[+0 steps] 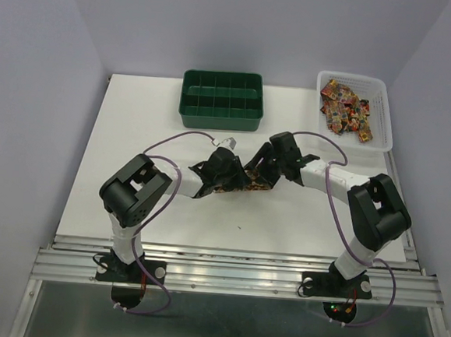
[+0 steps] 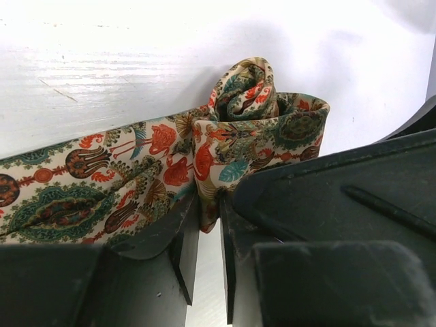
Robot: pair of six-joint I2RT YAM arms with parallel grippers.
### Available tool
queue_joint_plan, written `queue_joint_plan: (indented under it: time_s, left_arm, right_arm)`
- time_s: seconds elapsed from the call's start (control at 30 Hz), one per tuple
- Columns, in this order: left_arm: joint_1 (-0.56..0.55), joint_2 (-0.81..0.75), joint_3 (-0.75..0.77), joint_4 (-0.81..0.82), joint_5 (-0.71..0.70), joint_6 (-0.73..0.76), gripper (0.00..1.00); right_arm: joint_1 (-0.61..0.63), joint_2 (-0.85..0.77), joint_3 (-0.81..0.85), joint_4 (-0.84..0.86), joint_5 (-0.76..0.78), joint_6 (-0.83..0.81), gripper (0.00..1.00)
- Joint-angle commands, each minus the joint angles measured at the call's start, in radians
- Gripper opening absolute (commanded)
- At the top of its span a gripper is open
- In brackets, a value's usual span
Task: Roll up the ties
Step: Roll the tie
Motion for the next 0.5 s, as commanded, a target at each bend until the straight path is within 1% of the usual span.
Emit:
queue_joint_plan:
  time_s: [0.0, 0.03, 0.2, 0.23, 0.27, 0.33, 0.4, 0.43, 0.47]
  left_arm:
    - [-0.006, 0.019, 0.038, -0.013, -0.024, 0.015, 0.27]
    - [-0.008, 0.020, 0.043, -0.016, -0.021, 0.018, 0.24]
    - [-0.006, 0.020, 0.041, -0.023, -0.022, 0.019, 0.24]
    - [-0.008, 0.020, 0.040, -0.023, -0.021, 0.016, 0.24]
    - [-0.006, 0.023, 0.041, -0.023, -0.018, 0.016, 0.24]
    - [-0.008, 0.020, 0.038, -0.024, -0.011, 0.016, 0.24]
    - [-0.006, 0.019, 0.035, -0.024, -0.010, 0.015, 0.24]
    - [-0.008, 0.017, 0.037, -0.024, -0.010, 0.016, 0.24]
    - [-0.008, 0.019, 0.035, -0.024, -0.004, 0.016, 0.24]
  right_arm:
    - [0.006, -0.035, 0.001, 0.017, 0.001, -0.027, 0.67]
    - [0.006, -0.047, 0.013, -0.001, 0.011, -0.042, 0.67]
    - [0.006, -0.092, 0.065, -0.081, 0.085, -0.137, 0.68]
    - [0.005, -0.101, 0.074, -0.120, 0.152, -0.157, 0.68]
    - [0.003, -0.109, 0.071, -0.131, 0.180, -0.177, 0.68]
    - [-0.008, -0.152, 0.027, -0.135, 0.223, -0.222, 0.67]
    - [-0.021, -0.214, -0.015, -0.121, 0.225, -0.265, 0.67]
    - [-0.029, -0.245, -0.036, -0.109, 0.228, -0.283, 0.66]
    - [-0.038, -0.274, -0.094, -0.061, 0.228, -0.332, 0.66]
